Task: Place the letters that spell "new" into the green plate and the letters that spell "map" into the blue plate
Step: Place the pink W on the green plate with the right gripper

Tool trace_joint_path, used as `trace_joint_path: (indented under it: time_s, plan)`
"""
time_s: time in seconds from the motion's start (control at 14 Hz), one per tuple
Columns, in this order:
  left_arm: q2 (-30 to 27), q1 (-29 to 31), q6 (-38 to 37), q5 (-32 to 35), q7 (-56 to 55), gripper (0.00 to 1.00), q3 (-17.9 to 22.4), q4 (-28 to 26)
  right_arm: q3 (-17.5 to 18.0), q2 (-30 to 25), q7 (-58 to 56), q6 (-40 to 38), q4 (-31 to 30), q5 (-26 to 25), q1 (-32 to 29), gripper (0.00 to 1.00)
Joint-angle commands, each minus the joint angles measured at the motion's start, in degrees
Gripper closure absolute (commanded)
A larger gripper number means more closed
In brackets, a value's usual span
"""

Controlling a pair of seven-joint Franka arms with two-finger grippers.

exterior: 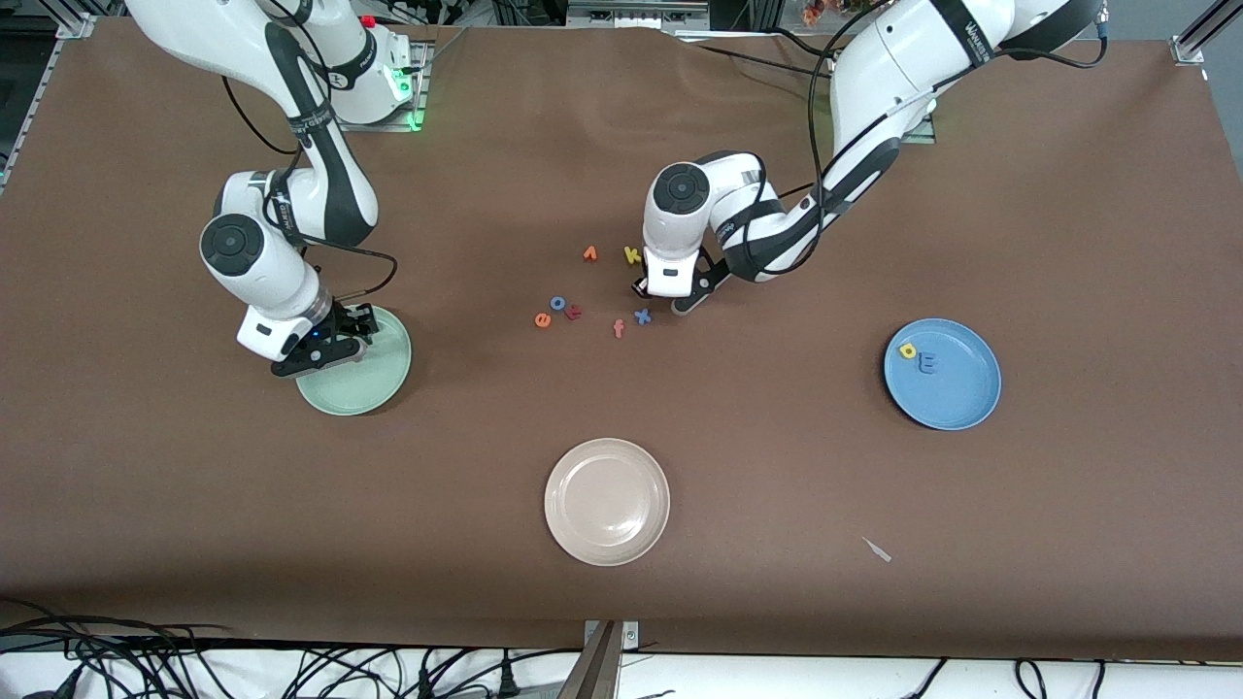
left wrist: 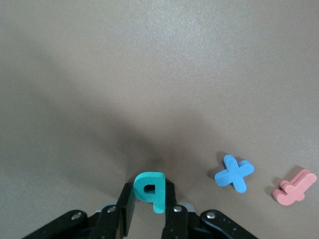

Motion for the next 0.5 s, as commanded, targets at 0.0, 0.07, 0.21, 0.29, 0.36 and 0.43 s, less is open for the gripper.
trace_joint_path:
  time_s: [0.0, 0.07, 0.21, 0.29, 0.36, 0.43]
  plan:
    - [1.03, -0.86, -0.99, 2.47, -0.12, 0.97, 1.10, 0.80, 2.47, -0.93, 6.10, -1.05, -0.14, 1.39, 0.30, 0.08]
    - [0.68, -0.16, -1.60, 2.39, 1.88, 0.99, 1.02, 0.89, 4.31, -1.19, 11.01, -1.41, -0.05, 1.39, 0.39, 0.09]
    - [-0.03, 1.59, -5.71, 1.33, 7.24, 1.00, 0.58, 1.41, 7.48, -1.37, 21.90, -1.41, -0.14, 1.48, 0.39, 0.09]
    - [-0.03, 3.52, -8.69, 0.37, 11.18, 1.00, -0.21, 2.54, 9.49, -1.63, 28.48, -1.33, -0.14, 1.39, 0.39, 0.09]
    - [-0.12, 5.62, -11.86, -2.25, 16.62, 1.00, -1.61, 3.69, 11.78, -1.72, 34.20, -0.80, 0.03, 1.39, 0.48, 0.09]
    - [-0.12, 7.73, -16.15, -4.97, 23.02, 1.00, -2.49, 5.61, 13.63, -1.63, 40.00, -0.02, 0.47, 1.39, 0.65, 0.09]
